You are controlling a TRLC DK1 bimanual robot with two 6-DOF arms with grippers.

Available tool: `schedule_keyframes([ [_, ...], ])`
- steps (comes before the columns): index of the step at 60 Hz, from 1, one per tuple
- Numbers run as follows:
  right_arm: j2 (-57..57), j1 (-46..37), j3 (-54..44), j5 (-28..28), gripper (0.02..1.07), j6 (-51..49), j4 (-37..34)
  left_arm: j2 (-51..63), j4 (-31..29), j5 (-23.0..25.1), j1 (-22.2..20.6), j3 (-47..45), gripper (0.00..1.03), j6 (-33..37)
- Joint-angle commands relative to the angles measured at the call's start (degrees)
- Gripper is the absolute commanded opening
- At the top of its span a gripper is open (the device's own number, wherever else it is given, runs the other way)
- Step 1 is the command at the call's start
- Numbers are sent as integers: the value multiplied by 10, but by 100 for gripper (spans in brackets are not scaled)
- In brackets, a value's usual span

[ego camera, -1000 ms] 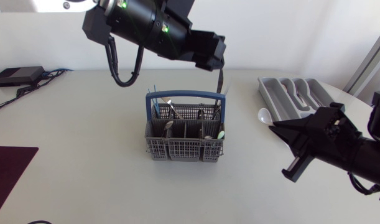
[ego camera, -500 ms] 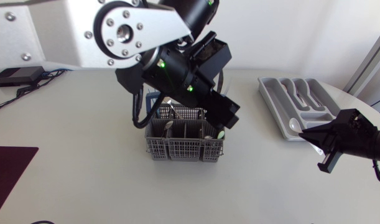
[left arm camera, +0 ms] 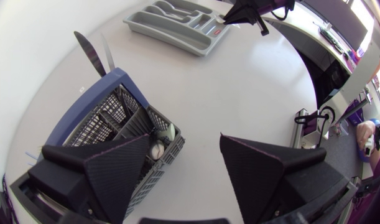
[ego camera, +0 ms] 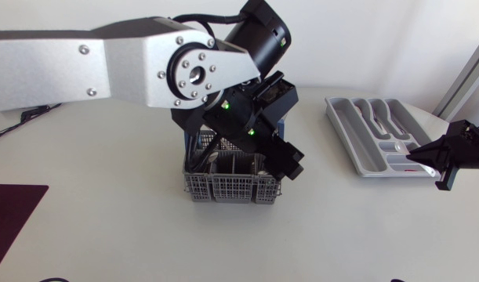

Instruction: Sort the cutlery from the basket into the organizer compartments.

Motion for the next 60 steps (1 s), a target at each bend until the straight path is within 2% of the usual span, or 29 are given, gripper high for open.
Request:
schedule_keyframes([
  [1, 52, -11, 52, 1, 8, -55, -26, 21, -2, -4, -6, -9, 78, 11],
  [9, 116, -21, 127, 6, 8, -128, -84, 25, -3, -4, -6, -9, 78, 12],
  [16, 161, -22, 172, 33, 8, -201, -106, 27, -3, -4, -8, -9, 78, 11],
  [28, 233, -12, 254, 81, 8, -258, -136, 38, -2, -4, -15, -5, 77, 10],
  [41, 286, -1, 304, 135, 8, -291, -126, 40, -3, -12, -21, -5, 77, 11],
  [52, 305, 8, 305, 178, 8, -305, -109, 38, -4, -12, -22, -11, 77, 12],
  [58, 308, 15, 290, 197, 8, -305, -77, 38, -4, -12, -23, -12, 77, 12],
  [60, 306, 17, 284, 199, 11, -304, -68, 38, -4, -13, -23, -12, 77, 12],
])
